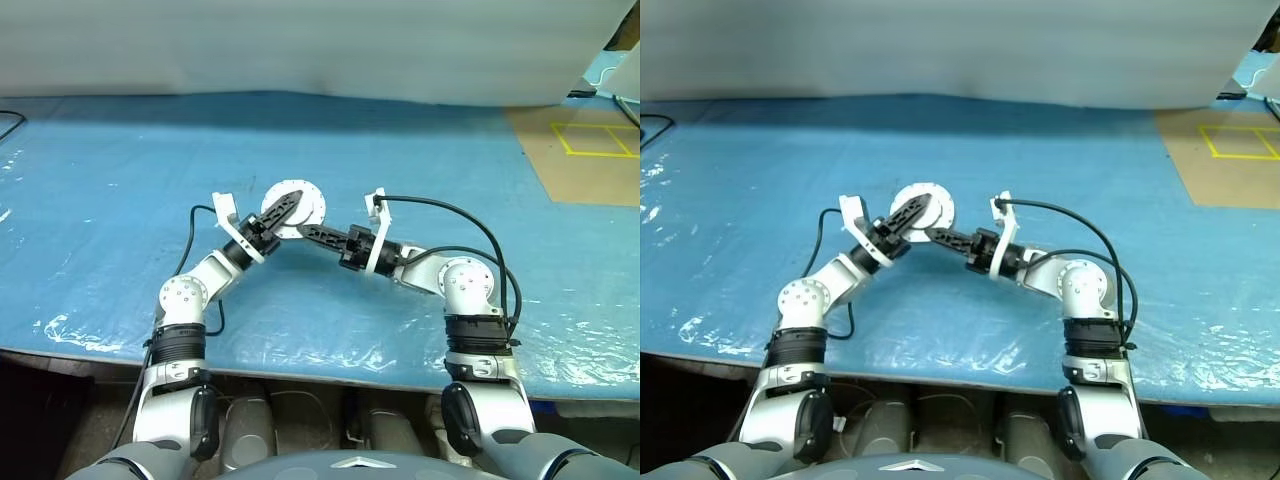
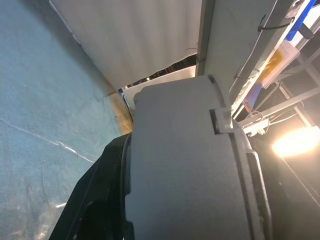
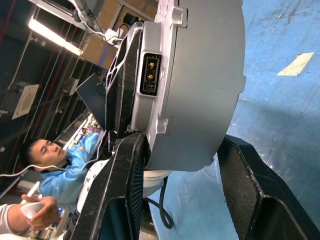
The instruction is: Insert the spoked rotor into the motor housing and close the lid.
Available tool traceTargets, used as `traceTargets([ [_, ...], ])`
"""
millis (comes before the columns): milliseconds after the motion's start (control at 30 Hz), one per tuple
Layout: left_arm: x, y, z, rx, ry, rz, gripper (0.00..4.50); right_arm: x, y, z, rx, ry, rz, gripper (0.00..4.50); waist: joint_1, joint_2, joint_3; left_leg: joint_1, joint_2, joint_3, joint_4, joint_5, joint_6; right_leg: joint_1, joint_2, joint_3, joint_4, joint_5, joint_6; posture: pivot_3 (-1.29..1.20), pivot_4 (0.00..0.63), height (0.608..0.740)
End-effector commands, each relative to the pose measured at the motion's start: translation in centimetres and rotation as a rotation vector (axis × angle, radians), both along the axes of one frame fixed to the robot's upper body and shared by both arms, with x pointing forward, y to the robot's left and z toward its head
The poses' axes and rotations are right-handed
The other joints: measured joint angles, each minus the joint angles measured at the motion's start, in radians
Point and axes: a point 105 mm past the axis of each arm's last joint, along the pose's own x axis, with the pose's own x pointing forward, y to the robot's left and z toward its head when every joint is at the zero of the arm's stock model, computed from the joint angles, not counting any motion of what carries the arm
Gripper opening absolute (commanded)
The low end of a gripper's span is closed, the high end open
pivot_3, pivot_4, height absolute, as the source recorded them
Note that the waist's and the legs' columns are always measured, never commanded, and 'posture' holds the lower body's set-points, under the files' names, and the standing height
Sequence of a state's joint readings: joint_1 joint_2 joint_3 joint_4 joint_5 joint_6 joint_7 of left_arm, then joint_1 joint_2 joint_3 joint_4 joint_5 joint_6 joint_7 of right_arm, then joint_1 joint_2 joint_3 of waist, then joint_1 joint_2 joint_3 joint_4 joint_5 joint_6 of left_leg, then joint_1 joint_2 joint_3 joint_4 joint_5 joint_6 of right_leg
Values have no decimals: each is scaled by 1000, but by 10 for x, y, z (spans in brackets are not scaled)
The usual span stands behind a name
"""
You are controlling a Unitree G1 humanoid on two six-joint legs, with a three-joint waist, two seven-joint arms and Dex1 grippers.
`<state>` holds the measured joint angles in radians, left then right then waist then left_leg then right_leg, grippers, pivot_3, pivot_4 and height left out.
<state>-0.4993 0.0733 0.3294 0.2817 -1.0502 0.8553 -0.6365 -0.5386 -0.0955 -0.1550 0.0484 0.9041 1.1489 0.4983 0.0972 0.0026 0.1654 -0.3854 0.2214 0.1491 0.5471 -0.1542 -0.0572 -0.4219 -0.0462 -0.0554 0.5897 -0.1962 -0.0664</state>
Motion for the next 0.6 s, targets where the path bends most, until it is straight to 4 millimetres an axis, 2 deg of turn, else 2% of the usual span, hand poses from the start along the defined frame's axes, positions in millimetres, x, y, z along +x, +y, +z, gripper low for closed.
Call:
traceTargets([
  [33,-1,0,7,4,-13,-18,2651,5,5,34,76,-132,-14,2824,-1,0,0,0,0,0,0,0,0,0,0,0,0,0,0,0,150,740],
  [100,0,6,12,-10,-23,1,2651,6,6,34,115,-63,5,3465,-3,0,0,0,0,0,0,0,0,0,0,0,0,0,0,0,150,740],
  [400,9,26,20,-34,-25,111,2651,8,3,35,109,-53,8,3465,0,0,0,0,0,0,0,0,0,0,0,0,0,0,0,0,150,740],
  [600,7,27,20,-31,-41,122,2461,11,4,33,104,-45,-5,3507,-1,0,0,0,0,0,0,0,0,0,0,0,1,0,0,0,150,740],
])
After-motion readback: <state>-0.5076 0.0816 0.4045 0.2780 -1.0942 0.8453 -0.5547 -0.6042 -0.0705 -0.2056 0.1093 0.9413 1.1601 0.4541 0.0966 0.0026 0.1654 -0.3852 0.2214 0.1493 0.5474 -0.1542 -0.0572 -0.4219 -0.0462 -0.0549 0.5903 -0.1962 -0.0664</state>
